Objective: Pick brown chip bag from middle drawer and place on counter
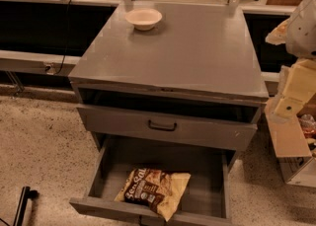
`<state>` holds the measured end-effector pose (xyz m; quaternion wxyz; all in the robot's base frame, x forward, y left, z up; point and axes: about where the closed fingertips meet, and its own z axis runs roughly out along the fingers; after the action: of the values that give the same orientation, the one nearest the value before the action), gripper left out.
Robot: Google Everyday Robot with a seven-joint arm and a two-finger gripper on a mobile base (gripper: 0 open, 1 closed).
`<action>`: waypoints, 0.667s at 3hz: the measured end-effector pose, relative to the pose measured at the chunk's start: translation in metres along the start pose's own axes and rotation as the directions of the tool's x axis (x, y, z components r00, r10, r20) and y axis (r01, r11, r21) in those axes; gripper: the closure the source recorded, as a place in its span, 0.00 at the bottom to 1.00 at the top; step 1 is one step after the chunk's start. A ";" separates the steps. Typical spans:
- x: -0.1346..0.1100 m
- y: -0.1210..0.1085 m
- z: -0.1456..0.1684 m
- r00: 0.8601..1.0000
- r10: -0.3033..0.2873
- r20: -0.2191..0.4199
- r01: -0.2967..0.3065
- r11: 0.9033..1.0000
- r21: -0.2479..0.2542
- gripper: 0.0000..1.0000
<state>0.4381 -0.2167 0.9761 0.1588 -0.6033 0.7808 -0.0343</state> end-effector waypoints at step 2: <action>-0.010 0.004 0.024 0.996 -0.090 0.029 0.090 0.996 -0.008 0.00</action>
Offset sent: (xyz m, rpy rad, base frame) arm 0.0174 0.0416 -0.0792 0.0113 -0.0127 0.3161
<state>0.4438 -0.2033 0.9544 0.1654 -0.6391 0.7506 -0.0294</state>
